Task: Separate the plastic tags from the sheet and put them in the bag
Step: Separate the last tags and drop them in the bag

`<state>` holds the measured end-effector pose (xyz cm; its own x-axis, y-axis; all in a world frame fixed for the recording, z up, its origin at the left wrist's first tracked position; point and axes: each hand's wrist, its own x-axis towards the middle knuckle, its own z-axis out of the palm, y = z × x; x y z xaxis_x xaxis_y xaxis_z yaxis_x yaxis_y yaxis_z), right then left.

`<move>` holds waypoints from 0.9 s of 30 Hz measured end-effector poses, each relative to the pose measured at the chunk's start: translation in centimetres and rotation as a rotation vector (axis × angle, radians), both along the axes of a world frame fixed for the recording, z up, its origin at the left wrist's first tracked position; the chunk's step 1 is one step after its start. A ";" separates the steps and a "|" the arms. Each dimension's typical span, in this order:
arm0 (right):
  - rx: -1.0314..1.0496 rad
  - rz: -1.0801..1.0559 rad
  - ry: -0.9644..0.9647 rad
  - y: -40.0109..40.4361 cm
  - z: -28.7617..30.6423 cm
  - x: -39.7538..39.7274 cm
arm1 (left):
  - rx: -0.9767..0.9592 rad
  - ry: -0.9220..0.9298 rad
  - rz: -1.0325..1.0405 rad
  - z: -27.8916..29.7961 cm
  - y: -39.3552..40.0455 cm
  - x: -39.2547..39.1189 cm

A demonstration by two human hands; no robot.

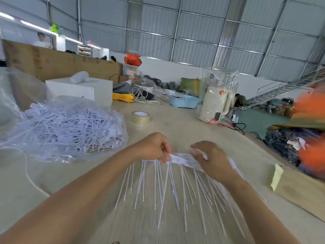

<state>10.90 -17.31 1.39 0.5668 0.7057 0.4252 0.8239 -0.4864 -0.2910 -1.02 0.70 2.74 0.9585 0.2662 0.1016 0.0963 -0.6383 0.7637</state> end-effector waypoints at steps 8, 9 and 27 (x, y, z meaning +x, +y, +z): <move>-0.001 0.309 0.280 4.0 0.6 -2.6 | -0.507 -0.100 0.216 -0.8 -1.7 0.2; 0.034 0.309 0.295 4.0 0.8 -2.6 | -0.557 -0.094 0.230 -0.8 -1.9 0.1; 0.125 0.242 0.156 4.9 -0.5 -4.3 | -0.105 -0.293 0.539 -2.0 -3.1 -0.7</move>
